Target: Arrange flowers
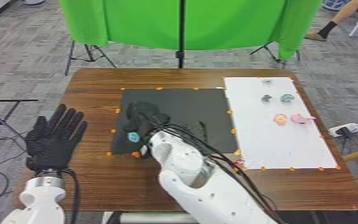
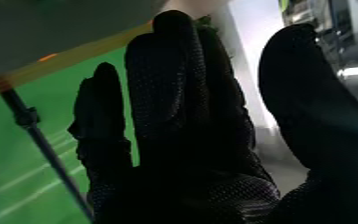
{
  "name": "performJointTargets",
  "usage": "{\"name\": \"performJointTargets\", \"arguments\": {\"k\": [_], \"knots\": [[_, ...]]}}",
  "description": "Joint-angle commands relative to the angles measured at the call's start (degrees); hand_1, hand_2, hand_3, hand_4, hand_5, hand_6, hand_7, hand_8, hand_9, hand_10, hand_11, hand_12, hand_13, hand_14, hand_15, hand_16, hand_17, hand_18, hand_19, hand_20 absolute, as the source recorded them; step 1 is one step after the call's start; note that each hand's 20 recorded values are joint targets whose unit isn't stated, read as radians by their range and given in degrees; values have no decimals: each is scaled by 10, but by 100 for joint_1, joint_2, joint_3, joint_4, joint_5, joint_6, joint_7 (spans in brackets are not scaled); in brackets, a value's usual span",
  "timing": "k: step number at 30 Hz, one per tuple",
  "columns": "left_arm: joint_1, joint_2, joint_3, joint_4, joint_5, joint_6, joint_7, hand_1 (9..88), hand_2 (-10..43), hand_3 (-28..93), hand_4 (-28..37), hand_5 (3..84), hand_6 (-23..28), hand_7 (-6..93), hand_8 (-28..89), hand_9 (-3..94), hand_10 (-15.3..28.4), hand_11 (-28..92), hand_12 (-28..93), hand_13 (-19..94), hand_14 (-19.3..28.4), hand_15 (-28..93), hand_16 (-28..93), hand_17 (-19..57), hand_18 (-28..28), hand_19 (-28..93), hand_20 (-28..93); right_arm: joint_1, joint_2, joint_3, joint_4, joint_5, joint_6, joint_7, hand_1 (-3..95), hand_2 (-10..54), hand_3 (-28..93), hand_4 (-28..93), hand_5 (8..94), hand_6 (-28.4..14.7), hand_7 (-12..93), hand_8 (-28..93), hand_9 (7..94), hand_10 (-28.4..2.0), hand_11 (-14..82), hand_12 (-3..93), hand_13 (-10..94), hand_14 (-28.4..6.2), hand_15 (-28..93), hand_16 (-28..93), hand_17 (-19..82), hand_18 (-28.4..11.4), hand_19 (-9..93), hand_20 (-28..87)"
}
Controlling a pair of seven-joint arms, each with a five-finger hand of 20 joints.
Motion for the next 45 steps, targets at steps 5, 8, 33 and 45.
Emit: {"name": "performJointTargets", "arguments": {"k": [5,8,33,45], "knots": [[245,-107,-92,-40,-55,56,-29,272,109,778,-283,459,92,90,-95,411,154,177,83,310,157,297,-66,-74,141,360,119,-105,454,148,-914,542,-843,438,320,37,806,-227,724,-57,152,-113,741,-191,324,221,690,-135,743,281,379,-250,932,329],[280,-114,-121,-55,-41,38,-50,272,110,779,-283,459,93,90,-95,411,154,177,83,310,157,297,-66,-74,141,361,120,-202,600,120,-1255,590,-1202,672,308,68,803,-209,790,-55,125,-109,753,-197,400,255,694,-142,773,306,387,-263,932,381],[167,-95,-62,40,-90,56,-160,272,110,779,-283,454,91,91,-95,411,153,177,82,310,158,298,-66,-74,141,361,119,-191,333,447,-792,434,-2377,974,246,105,769,-184,682,-89,64,-105,737,-207,506,315,704,-153,828,353,404,-282,932,493],[193,-79,-50,8,-132,35,-154,273,111,778,-283,456,92,90,-95,410,152,178,82,308,158,298,-66,-74,141,360,119,-230,298,305,-940,469,-2358,922,244,106,763,-188,606,-59,60,-97,721,-212,520,324,699,-156,836,360,401,-283,932,509]]}}
